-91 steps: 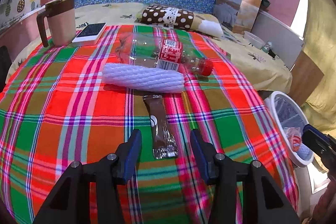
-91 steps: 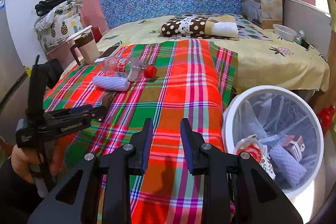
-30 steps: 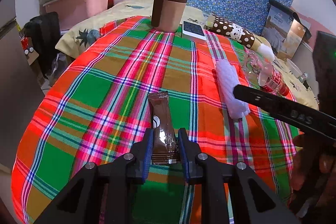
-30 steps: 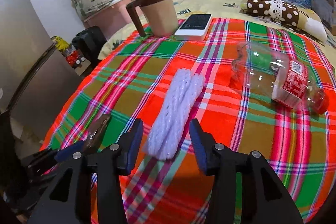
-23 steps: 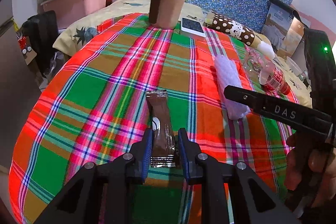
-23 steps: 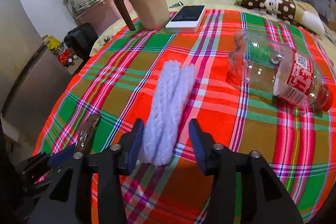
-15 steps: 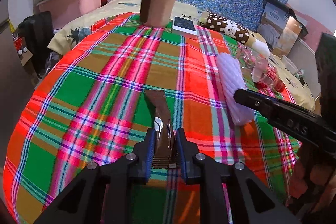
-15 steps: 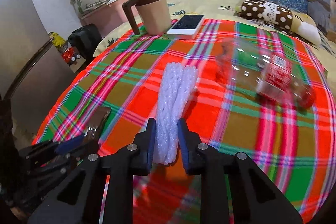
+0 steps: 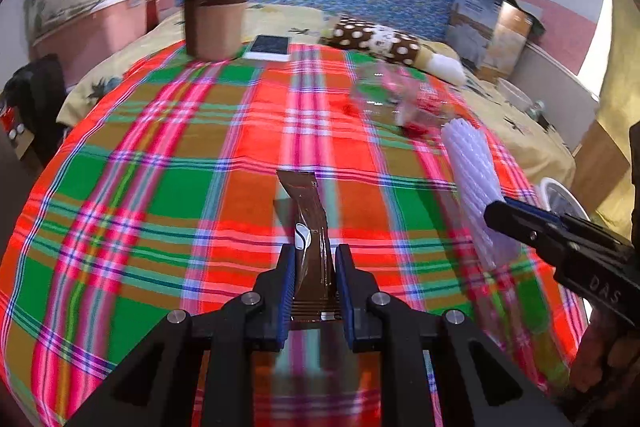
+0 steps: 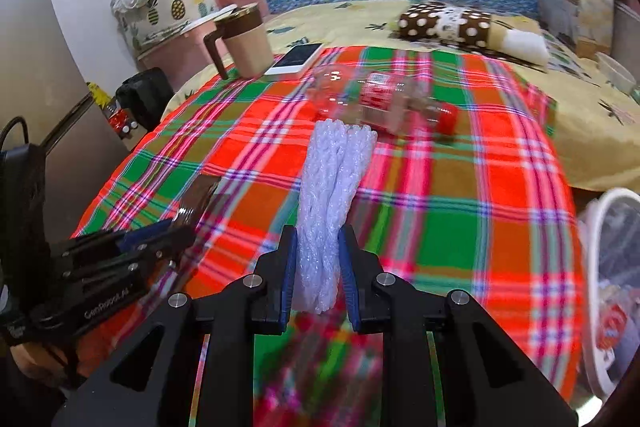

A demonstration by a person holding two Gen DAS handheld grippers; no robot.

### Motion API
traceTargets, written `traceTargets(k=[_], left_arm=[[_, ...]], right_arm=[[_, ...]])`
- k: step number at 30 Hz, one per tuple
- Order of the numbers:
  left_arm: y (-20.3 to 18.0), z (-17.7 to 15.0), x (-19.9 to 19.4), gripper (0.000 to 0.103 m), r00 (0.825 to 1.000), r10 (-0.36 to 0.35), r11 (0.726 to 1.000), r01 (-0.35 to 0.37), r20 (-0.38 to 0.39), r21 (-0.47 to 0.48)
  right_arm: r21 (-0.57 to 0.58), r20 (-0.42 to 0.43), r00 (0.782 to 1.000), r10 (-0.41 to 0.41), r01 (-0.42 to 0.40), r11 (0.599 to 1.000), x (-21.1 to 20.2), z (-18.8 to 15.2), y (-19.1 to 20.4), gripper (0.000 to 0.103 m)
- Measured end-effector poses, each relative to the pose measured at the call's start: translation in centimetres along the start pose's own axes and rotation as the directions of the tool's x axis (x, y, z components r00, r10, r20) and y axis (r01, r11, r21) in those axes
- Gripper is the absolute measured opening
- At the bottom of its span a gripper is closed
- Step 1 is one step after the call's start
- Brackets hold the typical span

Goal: Collect trash
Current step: 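Carry the snack packet and foam net over the bin and open both tools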

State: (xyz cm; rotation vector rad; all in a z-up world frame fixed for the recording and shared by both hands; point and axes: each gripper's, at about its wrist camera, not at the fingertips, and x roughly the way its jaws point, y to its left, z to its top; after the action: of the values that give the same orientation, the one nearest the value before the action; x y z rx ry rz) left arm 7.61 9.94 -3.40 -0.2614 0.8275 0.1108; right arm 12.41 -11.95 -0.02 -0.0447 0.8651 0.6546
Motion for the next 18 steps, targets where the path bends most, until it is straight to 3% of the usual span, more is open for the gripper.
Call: traceTargets(k=[18], left_arm=[[-9.2,-0.3,-1.5,0.020,0.991,-0.130,0.981,0.127,0.012,0.144]], right_arm=[[0.104,0.075,0.993,-0.089,0.081,0.991,-4.3,-2.5,-4.3,0.023]])
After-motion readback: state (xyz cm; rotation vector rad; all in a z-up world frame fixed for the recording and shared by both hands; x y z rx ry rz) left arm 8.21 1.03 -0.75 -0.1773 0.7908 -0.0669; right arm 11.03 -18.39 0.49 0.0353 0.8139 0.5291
